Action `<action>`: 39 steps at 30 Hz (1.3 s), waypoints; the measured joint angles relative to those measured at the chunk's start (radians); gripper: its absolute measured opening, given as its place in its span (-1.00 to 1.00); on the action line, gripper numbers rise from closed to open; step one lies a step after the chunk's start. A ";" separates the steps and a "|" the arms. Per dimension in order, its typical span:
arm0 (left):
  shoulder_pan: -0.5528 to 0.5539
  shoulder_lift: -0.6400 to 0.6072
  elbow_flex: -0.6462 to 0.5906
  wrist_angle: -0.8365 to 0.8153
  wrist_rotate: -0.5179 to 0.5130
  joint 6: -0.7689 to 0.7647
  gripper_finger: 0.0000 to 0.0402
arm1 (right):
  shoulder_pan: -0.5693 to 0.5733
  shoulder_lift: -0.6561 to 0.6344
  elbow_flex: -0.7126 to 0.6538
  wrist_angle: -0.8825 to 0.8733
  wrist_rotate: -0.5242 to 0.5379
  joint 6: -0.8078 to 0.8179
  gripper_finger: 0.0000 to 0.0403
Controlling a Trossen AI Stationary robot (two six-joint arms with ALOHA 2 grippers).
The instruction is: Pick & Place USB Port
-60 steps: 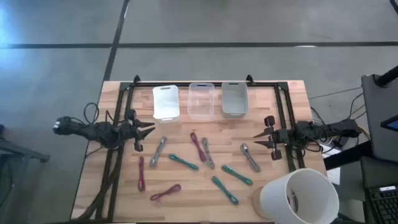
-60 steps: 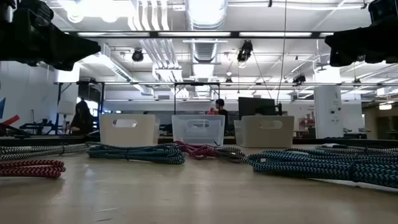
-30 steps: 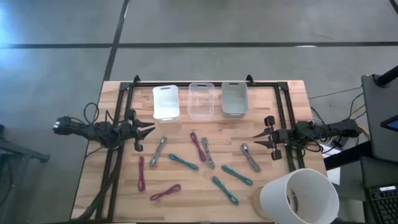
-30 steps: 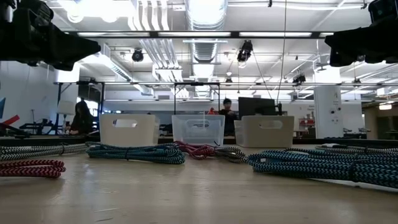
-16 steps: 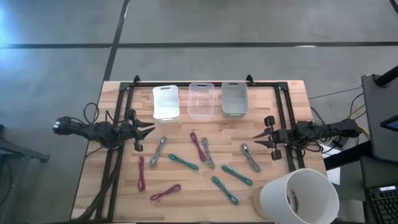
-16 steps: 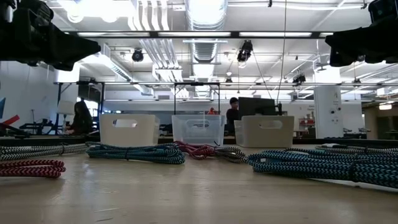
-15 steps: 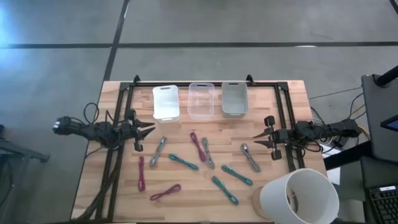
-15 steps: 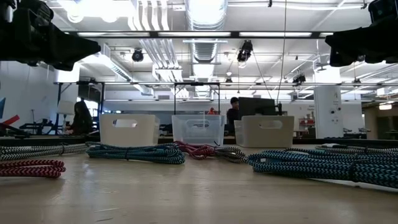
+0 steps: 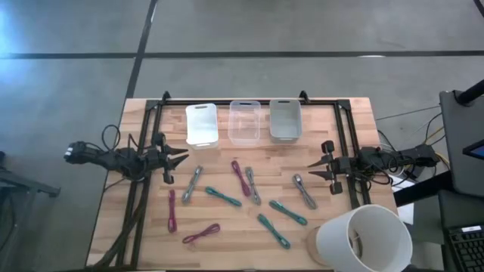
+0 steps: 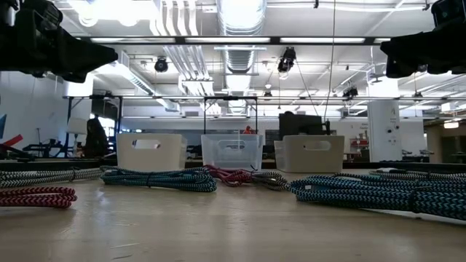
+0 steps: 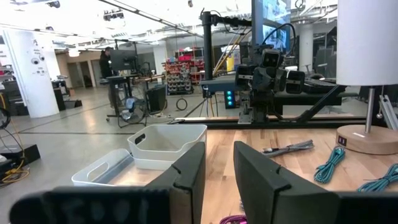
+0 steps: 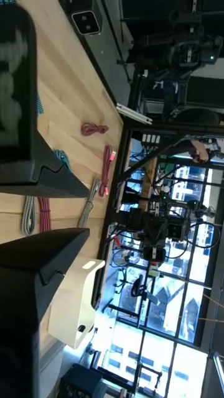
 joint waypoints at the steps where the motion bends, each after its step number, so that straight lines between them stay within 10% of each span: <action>1: 0.000 0.000 0.000 0.000 0.000 0.000 -0.55 | 0.000 0.000 0.000 0.000 0.000 0.000 -0.61; 39: 0.000 0.000 0.000 0.000 0.000 0.000 -0.55 | 0.000 0.000 0.000 0.000 0.000 0.000 -0.65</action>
